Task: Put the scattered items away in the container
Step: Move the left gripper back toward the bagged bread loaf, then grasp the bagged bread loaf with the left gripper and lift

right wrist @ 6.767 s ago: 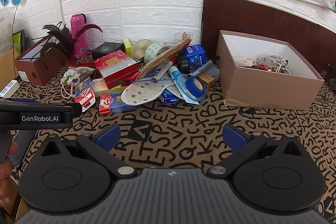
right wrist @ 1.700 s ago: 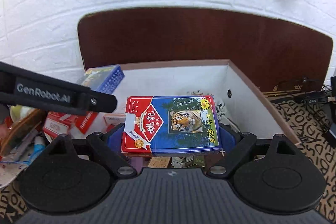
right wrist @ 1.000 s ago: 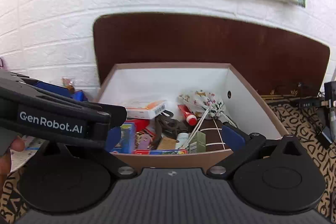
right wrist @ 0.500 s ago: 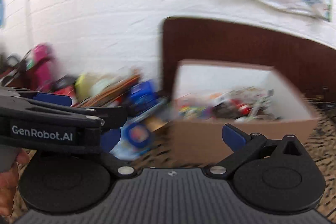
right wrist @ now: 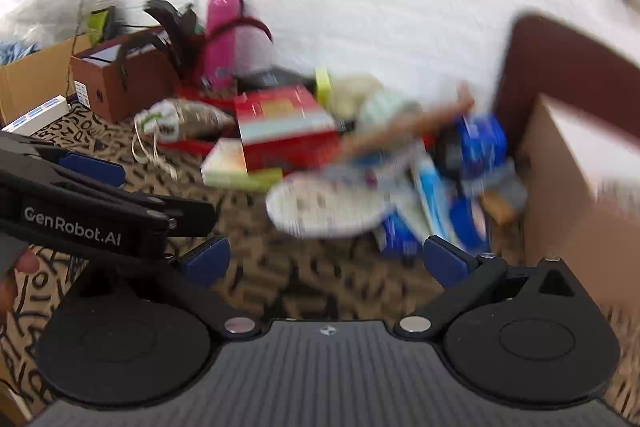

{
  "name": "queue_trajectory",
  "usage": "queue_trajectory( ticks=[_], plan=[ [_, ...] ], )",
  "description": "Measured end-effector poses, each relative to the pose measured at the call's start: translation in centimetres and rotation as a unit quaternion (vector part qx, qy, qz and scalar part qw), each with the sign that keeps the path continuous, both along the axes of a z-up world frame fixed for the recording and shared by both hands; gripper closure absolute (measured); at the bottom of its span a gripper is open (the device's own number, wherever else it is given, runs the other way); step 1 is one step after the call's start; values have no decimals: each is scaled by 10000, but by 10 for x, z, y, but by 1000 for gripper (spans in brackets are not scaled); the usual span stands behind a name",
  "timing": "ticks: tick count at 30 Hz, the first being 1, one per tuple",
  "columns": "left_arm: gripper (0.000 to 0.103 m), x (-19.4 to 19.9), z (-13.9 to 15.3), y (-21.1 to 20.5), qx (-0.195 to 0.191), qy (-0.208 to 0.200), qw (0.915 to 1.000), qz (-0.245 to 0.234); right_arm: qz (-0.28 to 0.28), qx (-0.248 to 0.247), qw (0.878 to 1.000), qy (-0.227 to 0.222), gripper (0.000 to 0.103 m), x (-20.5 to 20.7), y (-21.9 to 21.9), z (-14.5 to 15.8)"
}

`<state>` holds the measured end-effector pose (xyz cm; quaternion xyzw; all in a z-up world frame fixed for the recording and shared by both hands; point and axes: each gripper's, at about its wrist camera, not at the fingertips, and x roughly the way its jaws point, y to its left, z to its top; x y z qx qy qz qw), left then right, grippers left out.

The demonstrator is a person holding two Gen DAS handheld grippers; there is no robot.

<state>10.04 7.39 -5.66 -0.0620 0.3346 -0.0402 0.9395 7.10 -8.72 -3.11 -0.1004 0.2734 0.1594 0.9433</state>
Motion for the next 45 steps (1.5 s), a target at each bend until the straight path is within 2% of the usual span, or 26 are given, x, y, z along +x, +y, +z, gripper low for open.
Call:
queue_trajectory(
  ticks=[5, 10, 13, 16, 18, 22, 24, 27, 28, 31, 36, 41, 45],
  plan=[
    [0, 19, 11, 26, -104, -128, 9999, 20, 406, -260, 9981, -386, 1, 24, 24, 16],
    [0, 39, 10, 43, -157, -120, 9998, -18, 590, -300, 9972, -338, 2, 52, 43, 9],
    [0, 50, 6, 47, -181, -48, 9998, -58, 266, -397, 9981, -386, 3, 66, 44, 3],
    [0, 58, 1, 47, -364, -27, 9990, -250, -103, -42, 9997, -209, 5, 77, 27, 0],
    [0, 65, -3, 43, -375, 26, 9988, -321, -282, 188, 9994, -8, 10, 84, 14, -3],
    [2, 75, -8, 33, -467, 82, 9976, -512, -446, 431, 9979, 159, 36, 89, 2, -7],
    [5, 79, -7, 25, -514, 68, 9965, -653, -398, 444, 9979, 234, 44, 89, 1, -10],
    [9, 83, -7, 12, -393, 100, 9954, -867, -272, 541, 9970, 478, 77, 93, 1, -15],
    [9, 83, -6, 9, -343, 118, 9953, -903, -230, 662, 9959, 571, 94, 94, 0, -17],
    [9, 78, -5, 5, -304, 139, 9949, -953, -209, 866, 9941, 619, 102, 86, -5, -17],
    [8, 62, 0, -2, -326, 174, 9939, -1043, -146, 1123, 9919, 583, 103, 57, -19, -8],
    [7, 40, -5, -19, -530, 370, 9899, -1262, -71, 1142, 9917, 585, 103, 3, -34, -3],
    [5, 17, -17, -38, -551, 519, 9868, -1431, -252, 1057, 9908, 805, 103, -46, -55, -13]
  ],
)
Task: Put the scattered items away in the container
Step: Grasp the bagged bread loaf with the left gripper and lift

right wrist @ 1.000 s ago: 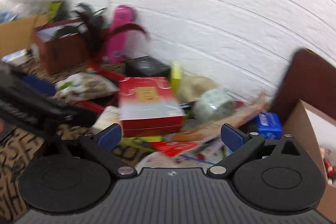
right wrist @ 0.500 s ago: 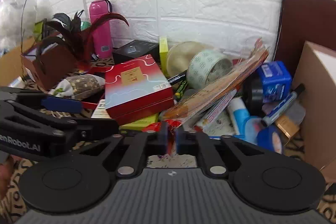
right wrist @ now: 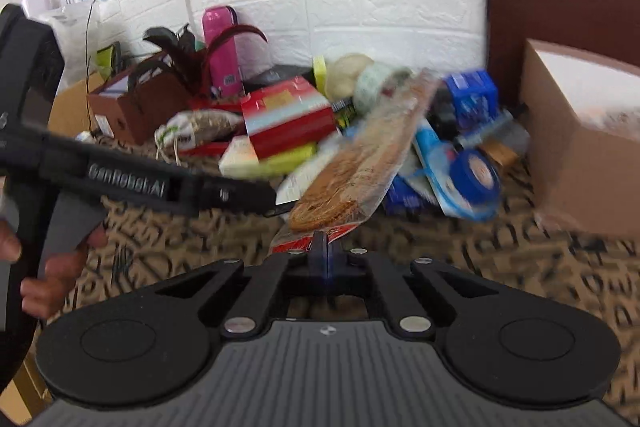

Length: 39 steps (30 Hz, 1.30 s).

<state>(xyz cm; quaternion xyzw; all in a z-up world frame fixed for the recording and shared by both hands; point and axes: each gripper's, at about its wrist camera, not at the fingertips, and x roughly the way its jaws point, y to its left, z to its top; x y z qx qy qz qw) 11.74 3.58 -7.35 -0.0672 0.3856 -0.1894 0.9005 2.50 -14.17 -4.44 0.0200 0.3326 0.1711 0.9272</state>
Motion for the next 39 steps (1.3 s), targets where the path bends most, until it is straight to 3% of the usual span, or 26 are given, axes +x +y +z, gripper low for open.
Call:
queue_trajectory(
  ticks=[5, 7, 9, 10, 11, 15, 19, 22, 25, 26, 27, 29, 31, 33, 35, 37, 39],
  plan=[
    [4, -18, -24, -20, -247, 479, 9983, -208, -506, -94, 9966, 649, 102, -49, -35, -29],
    [3, -20, -34, -29, -233, 636, 9974, -243, -742, -195, 9929, 905, 93, -57, -46, -41],
    [3, -18, -41, -39, -94, 721, 9970, -268, -939, -326, 9912, 876, 57, -60, -51, -45],
    [3, -15, -43, -42, -24, 741, 9969, -277, -1024, -397, 9910, 760, 24, -59, -51, -43],
    [3, -13, -46, -44, 40, 791, 9965, -258, -1046, -456, 9918, 580, 11, -59, -49, -40],
    [1, -3, -52, -45, 27, 842, 9964, -135, -603, -645, 9960, 165, 12, -45, -34, -32],
    [1, 13, -51, -48, 6, 800, 9968, -51, -278, -766, 9960, 372, 12, -23, -19, -44],
    [5, 23, -52, -50, 3, 747, 9972, -71, -139, -592, 9974, 375, 12, -17, -13, -48],
    [20, 28, -53, -57, 136, 611, 9979, -145, -180, -429, 9980, 424, 12, -10, -12, -53],
    [32, 28, -52, -59, 140, 587, 9979, -219, -214, -361, 9981, 453, 12, -7, -13, -54],
    [53, 28, -52, -59, 75, 608, 9977, -290, -229, -291, 9982, 477, 13, -6, -13, -55],
    [59, 26, -51, -58, -61, 669, 9970, -388, -167, -208, 9984, 507, 14, -4, -11, -55],
    [58, 24, -53, -59, -52, 645, 9970, -423, -58, -295, 9983, 508, 13, -4, -6, -55],
    [38, 24, -55, -58, -145, 653, 9968, -430, -1, -463, 9977, 501, 13, -3, -1, -57],
    [29, 23, -56, -57, -298, 679, 9962, -465, 30, -585, 9970, 514, 13, -2, 4, -60],
    [30, 22, -56, -60, -233, 650, 9965, -481, 39, -682, 9964, 494, 13, -1, 7, -63],
    [40, 19, -54, -65, -26, 569, 9969, -545, -5, -766, 9961, 428, 17, -3, 9, -66]
  ],
)
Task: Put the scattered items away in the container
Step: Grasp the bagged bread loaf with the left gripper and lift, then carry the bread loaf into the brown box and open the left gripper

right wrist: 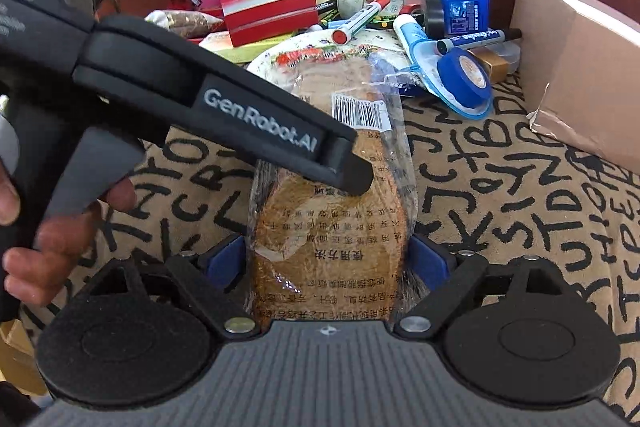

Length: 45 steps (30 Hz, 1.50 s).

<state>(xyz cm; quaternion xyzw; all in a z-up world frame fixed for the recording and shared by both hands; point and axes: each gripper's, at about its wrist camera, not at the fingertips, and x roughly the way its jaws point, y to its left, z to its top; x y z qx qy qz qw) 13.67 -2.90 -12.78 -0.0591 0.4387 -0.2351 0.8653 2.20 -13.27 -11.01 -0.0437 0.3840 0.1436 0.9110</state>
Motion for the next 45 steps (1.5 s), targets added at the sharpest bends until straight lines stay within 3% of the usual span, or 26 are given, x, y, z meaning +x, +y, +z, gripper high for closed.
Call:
queue_trajectory(
  ticks=[2, 8, 11, 12, 15, 24, 32, 45],
  plan=[
    [43, -3, 1, 0, 47, -32, 10000, -59, -91, 83, 9999, -32, 21, -2, -2, 1],
    [36, -2, -2, 4, -122, 19, 9999, 13, -154, 169, 9997, -50, 20, -4, -5, 1],
    [43, -7, -2, -2, 73, -137, 9999, -10, -160, 126, 9998, -89, 21, -3, -3, -1],
    [52, -9, -1, -4, 129, -179, 9998, 9, -175, 146, 9997, -81, 21, -3, -3, -1],
    [58, -18, 2, -3, 102, -146, 9998, 24, -215, 305, 9993, 13, 22, -9, -7, 3],
    [63, -51, 14, -13, -82, -123, 9999, -38, -379, 520, 9979, 17, 23, -46, -22, 12],
    [63, -57, 55, -43, -177, -635, 9972, -366, -630, 498, 9955, -512, 23, -59, -49, 46],
    [62, 6, 161, -123, -337, -1724, 9804, -895, -1107, 129, 9760, -1873, 23, -12, -112, 128]
  ],
)
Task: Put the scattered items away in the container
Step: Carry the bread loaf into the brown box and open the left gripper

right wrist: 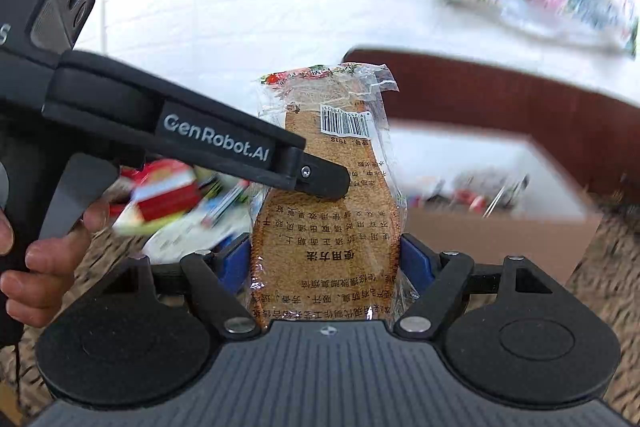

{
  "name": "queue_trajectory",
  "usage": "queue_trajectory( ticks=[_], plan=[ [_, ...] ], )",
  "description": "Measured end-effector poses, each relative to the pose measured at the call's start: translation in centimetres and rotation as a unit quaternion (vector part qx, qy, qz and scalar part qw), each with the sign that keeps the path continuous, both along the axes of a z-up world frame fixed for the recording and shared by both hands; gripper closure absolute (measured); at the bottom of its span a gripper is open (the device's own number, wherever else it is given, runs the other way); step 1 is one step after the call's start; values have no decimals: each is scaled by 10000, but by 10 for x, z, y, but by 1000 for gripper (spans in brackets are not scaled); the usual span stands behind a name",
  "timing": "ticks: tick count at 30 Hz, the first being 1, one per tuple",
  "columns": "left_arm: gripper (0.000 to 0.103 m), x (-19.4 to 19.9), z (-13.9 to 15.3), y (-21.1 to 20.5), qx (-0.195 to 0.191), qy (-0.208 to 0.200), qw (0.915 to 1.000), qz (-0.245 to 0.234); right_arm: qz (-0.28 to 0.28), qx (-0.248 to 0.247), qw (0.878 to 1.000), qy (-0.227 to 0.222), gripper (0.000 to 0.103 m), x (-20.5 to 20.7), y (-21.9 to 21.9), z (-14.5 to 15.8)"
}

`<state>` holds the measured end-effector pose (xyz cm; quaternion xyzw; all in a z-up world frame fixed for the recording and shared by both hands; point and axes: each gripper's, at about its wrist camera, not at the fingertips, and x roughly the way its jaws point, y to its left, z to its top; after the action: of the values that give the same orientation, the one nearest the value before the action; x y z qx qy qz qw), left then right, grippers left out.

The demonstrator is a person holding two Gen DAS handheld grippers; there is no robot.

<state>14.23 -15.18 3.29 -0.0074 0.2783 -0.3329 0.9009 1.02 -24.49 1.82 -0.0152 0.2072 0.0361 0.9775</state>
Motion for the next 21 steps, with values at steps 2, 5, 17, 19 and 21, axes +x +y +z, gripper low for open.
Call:
queue_trajectory(
  ticks=[2, 5, 17, 19, 21],
  plan=[
    [62, 15, 13, -11, -36, -52, 10000, -60, -76, -69, 9998, -145, 23, 13, -11, 9],
    [62, 37, 25, -30, -26, -151, 9998, -127, -170, -17, 9995, -284, 22, 33, -33, 16],
    [61, 141, 22, -96, 127, -413, 9987, -262, -439, -207, 9978, -450, 22, 115, -98, 17],
    [61, 156, 14, -104, 161, -378, 9988, -249, -419, -277, 9980, -381, 22, 127, -107, 15],
    [61, 170, 5, -110, 194, -288, 9991, -230, -408, -285, 9984, -275, 22, 139, -115, 10]
  ],
)
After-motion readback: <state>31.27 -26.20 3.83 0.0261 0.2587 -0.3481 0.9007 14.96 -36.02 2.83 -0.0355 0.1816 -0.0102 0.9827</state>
